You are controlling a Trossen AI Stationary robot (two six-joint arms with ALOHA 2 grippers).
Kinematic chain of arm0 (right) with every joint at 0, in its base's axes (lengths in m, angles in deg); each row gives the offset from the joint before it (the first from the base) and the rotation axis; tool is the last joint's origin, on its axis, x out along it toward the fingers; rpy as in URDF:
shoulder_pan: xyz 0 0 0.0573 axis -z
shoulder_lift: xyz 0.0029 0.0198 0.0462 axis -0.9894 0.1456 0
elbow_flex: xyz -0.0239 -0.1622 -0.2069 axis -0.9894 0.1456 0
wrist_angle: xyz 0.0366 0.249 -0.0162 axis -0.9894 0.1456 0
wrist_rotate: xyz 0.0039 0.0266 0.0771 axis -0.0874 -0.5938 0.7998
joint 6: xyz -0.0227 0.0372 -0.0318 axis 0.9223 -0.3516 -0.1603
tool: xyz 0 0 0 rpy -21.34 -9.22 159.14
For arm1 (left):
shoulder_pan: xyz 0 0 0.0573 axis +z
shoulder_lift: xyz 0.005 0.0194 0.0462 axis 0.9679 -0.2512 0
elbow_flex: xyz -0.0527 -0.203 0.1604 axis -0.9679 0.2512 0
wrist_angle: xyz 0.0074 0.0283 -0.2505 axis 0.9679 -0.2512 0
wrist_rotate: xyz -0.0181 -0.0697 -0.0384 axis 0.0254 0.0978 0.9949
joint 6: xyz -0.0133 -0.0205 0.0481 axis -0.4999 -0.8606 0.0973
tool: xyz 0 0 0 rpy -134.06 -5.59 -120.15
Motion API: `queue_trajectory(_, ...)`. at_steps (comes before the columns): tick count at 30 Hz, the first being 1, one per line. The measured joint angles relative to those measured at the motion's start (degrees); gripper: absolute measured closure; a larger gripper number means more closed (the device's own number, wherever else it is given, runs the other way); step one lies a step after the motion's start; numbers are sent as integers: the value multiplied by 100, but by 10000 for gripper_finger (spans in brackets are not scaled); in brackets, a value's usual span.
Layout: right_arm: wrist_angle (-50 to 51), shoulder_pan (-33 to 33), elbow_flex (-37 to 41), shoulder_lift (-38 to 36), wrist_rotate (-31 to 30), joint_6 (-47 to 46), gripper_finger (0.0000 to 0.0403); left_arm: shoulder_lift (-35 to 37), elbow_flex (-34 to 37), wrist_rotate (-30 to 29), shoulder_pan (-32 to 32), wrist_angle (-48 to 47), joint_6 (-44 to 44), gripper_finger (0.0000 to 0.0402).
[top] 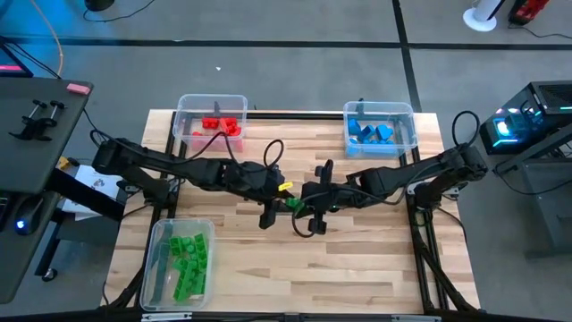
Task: Sort blocks
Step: Put the green game piece into the bottom left transparent bin
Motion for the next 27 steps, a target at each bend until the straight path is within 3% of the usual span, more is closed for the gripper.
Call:
queue_trajectory(4,-85,-2,0,0,-61,-52,399,3,-3,75,40,-85,7,300)
queue_trajectory(7,-163,0,0,13,-99,-97,371,7,-22,67,44,-471,11,300)
queue_trajectory(11,-160,-19,-9,-4,-347,-162,305,55,5,-26,41,-1557,1,300)
queue_trajectory(14,-26,-37,-9,4,-858,-201,258,262,0,-246,30,-2879,-70,300)
queue_trajectory(18,109,-35,-9,2,-1265,-371,219,638,11,-103,-257,-4294,-623,300)
queue_trajectory(21,129,-31,-9,2,-1295,-356,209,1223,9,326,-759,-4288,-1384,300)
queue_trajectory(23,132,-31,-9,2,-1293,-257,209,1650,9,278,-1159,-3746,-2035,300)
queue_trajectory(27,132,4,-9,2,-1290,-62,212,2448,-17,-825,-2068,-3375,-3220,300)
